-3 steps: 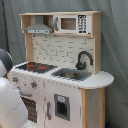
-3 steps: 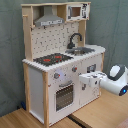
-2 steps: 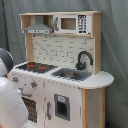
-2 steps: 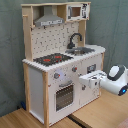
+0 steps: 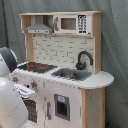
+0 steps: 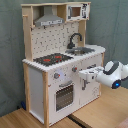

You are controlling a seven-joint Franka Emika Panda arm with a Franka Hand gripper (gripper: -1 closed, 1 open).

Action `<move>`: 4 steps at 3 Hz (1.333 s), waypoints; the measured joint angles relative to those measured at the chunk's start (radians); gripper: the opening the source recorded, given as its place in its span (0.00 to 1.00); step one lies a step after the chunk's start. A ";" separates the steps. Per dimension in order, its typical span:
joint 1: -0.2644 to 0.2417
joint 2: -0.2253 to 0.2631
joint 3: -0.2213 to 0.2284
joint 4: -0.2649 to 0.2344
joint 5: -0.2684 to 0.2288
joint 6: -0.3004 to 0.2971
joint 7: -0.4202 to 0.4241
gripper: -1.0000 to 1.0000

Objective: Play with the kitchen

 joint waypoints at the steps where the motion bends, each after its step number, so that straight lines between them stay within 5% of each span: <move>1: 0.000 0.000 -0.061 0.000 -0.049 0.079 0.002 1.00; 4: -0.006 0.027 -0.163 0.052 -0.224 0.290 0.005 1.00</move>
